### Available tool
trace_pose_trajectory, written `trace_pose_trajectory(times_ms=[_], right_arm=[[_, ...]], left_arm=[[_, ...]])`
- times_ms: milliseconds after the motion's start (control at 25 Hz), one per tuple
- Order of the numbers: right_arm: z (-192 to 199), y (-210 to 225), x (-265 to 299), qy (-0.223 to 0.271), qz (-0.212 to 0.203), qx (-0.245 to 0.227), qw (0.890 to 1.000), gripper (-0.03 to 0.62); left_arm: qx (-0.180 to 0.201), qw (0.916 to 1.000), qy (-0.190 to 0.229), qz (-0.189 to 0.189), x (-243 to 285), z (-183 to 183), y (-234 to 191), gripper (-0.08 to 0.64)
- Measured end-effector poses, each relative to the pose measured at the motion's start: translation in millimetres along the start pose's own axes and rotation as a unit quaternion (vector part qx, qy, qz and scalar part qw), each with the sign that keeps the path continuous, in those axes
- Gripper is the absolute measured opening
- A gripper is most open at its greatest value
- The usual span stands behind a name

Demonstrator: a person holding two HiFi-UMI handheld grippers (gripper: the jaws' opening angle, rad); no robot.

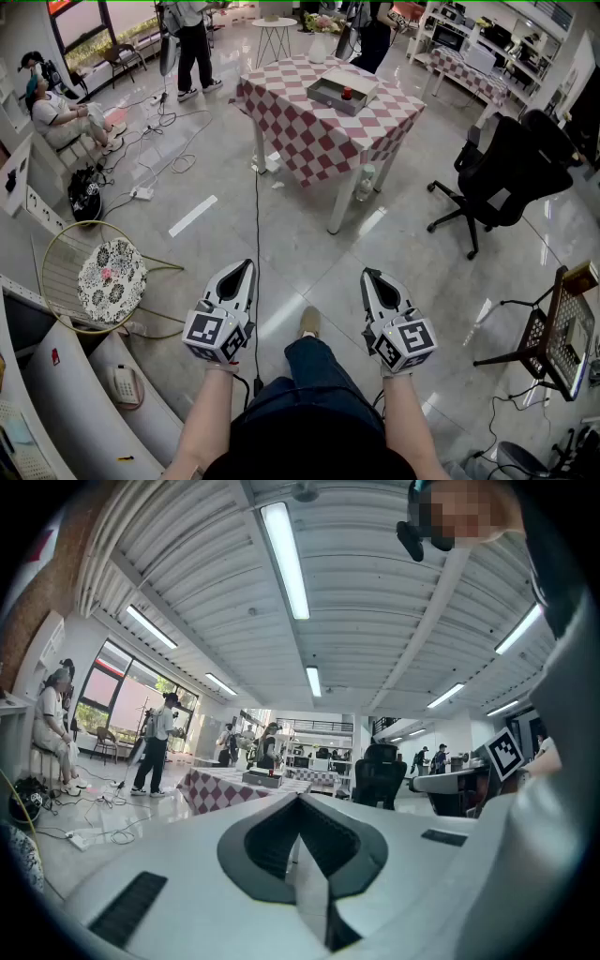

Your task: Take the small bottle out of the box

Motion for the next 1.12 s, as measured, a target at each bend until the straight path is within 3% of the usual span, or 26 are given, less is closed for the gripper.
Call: trace_pose_trajectory(times_ms=[640, 1120], right_arm=[[-9, 46, 108, -0.025, -0.015, -0.004, 1.000, 0.003], [-23, 110, 204, -0.029, -0.035, -0.009, 0.999, 0.003]], left_arm=[[-0.018, 0.9996, 0.000, -0.021, 81, -1, -71, 0.009], [-0.022, 0.9994, -0.013, -0.024, 184, -6, -113, 0.009]])
Point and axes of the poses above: the fingertips, and each gripper's own axes: x forward along the fingers, y to its right, z out of its underside, the point moved 9 cm from there along -x, backward along the fingers, and after that the axes turned 3 degrees about x, right-handed, at the moved point
